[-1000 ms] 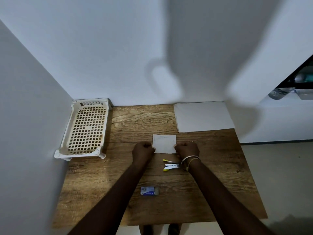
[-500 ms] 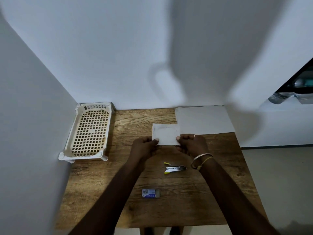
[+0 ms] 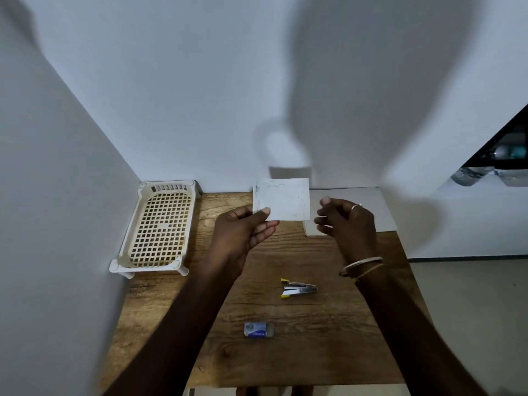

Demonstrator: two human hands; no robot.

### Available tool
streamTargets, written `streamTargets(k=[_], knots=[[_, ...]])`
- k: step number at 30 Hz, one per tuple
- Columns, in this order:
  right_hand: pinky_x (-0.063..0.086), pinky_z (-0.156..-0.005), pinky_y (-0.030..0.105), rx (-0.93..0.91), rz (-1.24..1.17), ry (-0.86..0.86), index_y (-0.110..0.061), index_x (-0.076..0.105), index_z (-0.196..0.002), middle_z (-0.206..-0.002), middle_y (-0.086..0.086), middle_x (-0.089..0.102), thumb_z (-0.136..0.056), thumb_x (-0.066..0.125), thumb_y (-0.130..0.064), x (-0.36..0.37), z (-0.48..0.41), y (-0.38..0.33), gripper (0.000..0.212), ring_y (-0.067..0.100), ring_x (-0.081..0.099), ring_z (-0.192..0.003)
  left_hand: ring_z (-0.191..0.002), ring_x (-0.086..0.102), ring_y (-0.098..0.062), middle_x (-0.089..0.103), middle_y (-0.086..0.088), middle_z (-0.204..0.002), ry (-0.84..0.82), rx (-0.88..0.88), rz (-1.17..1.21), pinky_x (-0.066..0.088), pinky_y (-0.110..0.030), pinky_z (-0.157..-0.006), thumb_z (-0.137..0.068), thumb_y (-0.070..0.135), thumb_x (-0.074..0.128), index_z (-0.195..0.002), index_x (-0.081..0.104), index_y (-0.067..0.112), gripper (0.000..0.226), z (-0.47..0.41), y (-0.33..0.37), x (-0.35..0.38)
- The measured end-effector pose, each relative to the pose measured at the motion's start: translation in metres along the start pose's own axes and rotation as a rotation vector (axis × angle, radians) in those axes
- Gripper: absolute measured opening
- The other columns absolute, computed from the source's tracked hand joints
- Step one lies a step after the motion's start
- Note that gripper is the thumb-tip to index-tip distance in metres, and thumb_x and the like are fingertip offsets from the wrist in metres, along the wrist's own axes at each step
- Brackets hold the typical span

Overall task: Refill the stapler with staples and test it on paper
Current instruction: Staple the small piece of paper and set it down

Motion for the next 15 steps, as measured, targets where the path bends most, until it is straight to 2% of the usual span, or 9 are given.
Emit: streamTargets(k=[2, 5, 8, 10, 13, 15], knots=[[0.059, -0.085, 0.034, -0.142, 0.398, -0.013, -0.021, 0.076, -0.099, -0.09, -0.003, 0.077, -0.091, 0.072, -0.028, -0.001, 0.005, 0.02, 0.011, 0.014, 0.073, -0.088, -0.093, 0.078, -0.03, 0.079, -0.019, -0.097, 0.014, -0.002, 0.012, 0.064, -0.03, -0.076, -0.09, 0.002, 0.074, -0.1, 0.07, -0.002, 0.012, 0.001, 0.0, -0.002], [0.051, -0.099, 0.031, -0.133, 0.745, -0.311, -0.019, 0.07, -0.121, -0.118, 0.001, 0.071, -0.086, 0.077, -0.029, 0.008, 0.024, 0.068, 0.036, 0.015, 0.065, -0.109, -0.094, 0.078, -0.031, 0.079, -0.017, -0.095, 0.02, -0.009, 0.026, 0.064, -0.032, -0.079, -0.09, 0.001, 0.074, -0.099, 0.07, -0.001, 0.01, 0.001, 0.0, -0.004], [0.039, -0.109, 0.03, -0.141, 1.065, -0.56, -0.021, 0.054, -0.142, -0.143, 0.002, 0.053, -0.084, 0.076, -0.04, 0.017, 0.045, 0.115, 0.065, 0.019, 0.048, -0.133, -0.094, 0.078, -0.03, 0.079, -0.018, -0.098, 0.024, -0.016, 0.032, 0.064, -0.033, -0.079, -0.089, 0.001, 0.074, -0.101, 0.07, -0.002, 0.013, 0.001, 0.001, -0.007], [0.044, -0.105, 0.032, -0.166, 1.167, -0.589, -0.022, 0.05, -0.145, -0.142, 0.002, 0.048, -0.086, 0.072, -0.04, 0.021, 0.053, 0.136, 0.066, 0.021, 0.046, -0.131, -0.094, 0.078, -0.031, 0.078, -0.019, -0.1, 0.024, -0.017, 0.043, 0.064, -0.033, -0.079, -0.089, 0.001, 0.074, -0.104, 0.069, -0.003, 0.016, 0.0, 0.001, -0.008], [0.049, -0.091, 0.034, -0.282, 1.224, -0.552, -0.025, 0.06, -0.135, -0.126, 0.003, 0.054, -0.09, 0.067, -0.032, 0.025, 0.058, 0.151, 0.046, 0.024, 0.053, -0.116, -0.094, 0.078, -0.031, 0.077, -0.021, -0.104, 0.029, -0.019, 0.05, 0.064, -0.033, -0.078, -0.089, 0.001, 0.075, -0.11, 0.067, -0.006, 0.024, -0.001, 0.001, -0.01], [0.049, -0.086, 0.034, -0.305, 1.235, -0.541, -0.026, 0.062, -0.132, -0.12, 0.002, 0.056, -0.092, 0.064, -0.032, 0.025, 0.059, 0.156, 0.04, 0.022, 0.054, -0.11, -0.094, 0.078, -0.031, 0.077, -0.021, -0.104, 0.028, -0.021, 0.052, 0.064, -0.032, -0.077, -0.088, 0.001, 0.075, -0.111, 0.067, -0.006, 0.025, -0.001, 0.001, -0.012]])
Point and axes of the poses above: each hand's wrist, its own z-axis away from the middle knuckle, its own x-axis out of the palm, y = z × x, the point moved 3 cm from there along -z, towards the middle knuckle
